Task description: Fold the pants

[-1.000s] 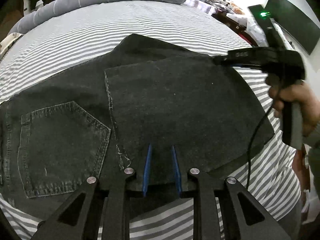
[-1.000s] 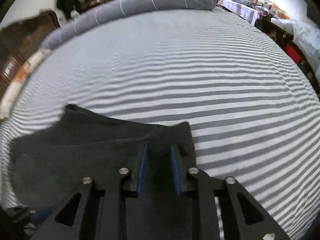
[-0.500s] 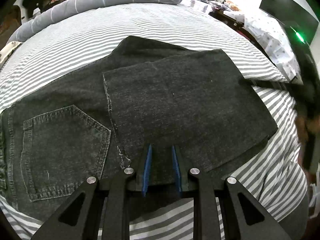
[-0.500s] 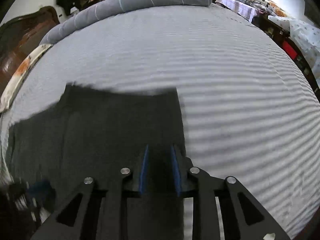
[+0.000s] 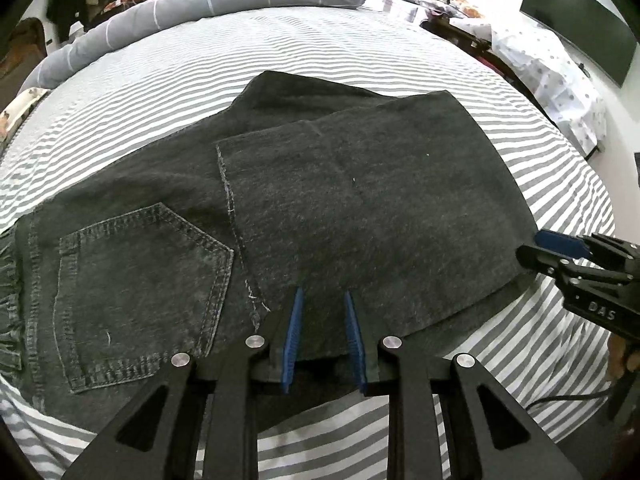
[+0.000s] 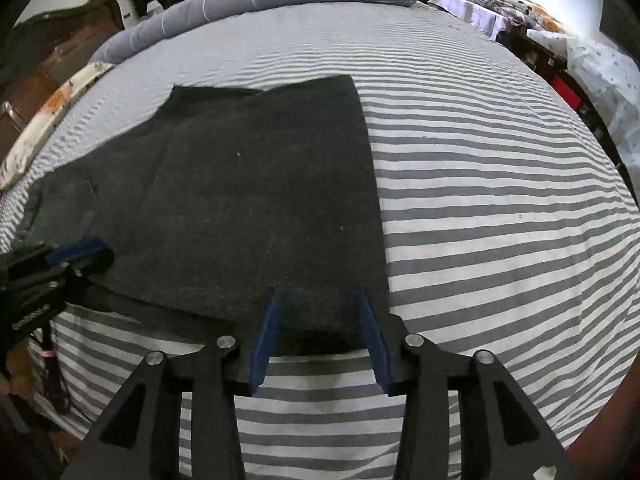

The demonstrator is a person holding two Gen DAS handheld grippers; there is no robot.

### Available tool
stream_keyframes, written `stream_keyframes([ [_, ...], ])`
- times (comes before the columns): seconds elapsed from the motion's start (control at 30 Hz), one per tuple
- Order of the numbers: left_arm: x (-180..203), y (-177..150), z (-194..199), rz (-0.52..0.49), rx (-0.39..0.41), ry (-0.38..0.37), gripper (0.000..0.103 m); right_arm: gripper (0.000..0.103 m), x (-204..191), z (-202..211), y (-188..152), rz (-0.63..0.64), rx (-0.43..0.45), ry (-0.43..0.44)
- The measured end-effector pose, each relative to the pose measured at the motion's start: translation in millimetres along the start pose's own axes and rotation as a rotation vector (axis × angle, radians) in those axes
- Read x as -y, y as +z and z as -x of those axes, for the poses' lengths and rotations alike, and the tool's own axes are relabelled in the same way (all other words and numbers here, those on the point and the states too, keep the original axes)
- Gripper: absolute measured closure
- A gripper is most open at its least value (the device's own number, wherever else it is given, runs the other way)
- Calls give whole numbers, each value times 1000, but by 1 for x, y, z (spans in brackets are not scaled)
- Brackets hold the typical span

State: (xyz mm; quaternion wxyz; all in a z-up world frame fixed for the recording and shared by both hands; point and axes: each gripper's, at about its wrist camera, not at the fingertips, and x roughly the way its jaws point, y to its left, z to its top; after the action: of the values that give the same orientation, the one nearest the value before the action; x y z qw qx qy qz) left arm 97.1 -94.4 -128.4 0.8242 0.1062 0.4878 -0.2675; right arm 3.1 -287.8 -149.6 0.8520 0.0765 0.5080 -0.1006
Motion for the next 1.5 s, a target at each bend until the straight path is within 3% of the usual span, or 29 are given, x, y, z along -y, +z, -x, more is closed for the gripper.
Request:
stream_keyframes([
  [0.2,0,-4,6,-11,-3,3,67,63,-5,0,0,6,-7,-24],
  [0.27,-1,-6,10,-12,-2,26,50,63,-6,-1,2,7,-13,-31],
  [0.3,-3,-8,13,-12,-1,39,46,63,-6,-1,3,7,-17,-38],
  [0.57,-48,-34,49,80,45,76,46,63,-12,-3,8,-17,-28,-59],
  [0.9,-154,-79,103,536,127,22,46,56,-17,10,3,-59,-37,-90],
  [1.2,-217,-113,98,908,147,-111,46,42,-49,47,-8,-43,34,-33],
  [1.33,-239,-124,90,1022,141,-150,46,39,-64,55,-9,-56,49,6],
  [1.5,-249,-123,80,1070,142,-176,45,38,-80,54,-3,-83,43,63],
])
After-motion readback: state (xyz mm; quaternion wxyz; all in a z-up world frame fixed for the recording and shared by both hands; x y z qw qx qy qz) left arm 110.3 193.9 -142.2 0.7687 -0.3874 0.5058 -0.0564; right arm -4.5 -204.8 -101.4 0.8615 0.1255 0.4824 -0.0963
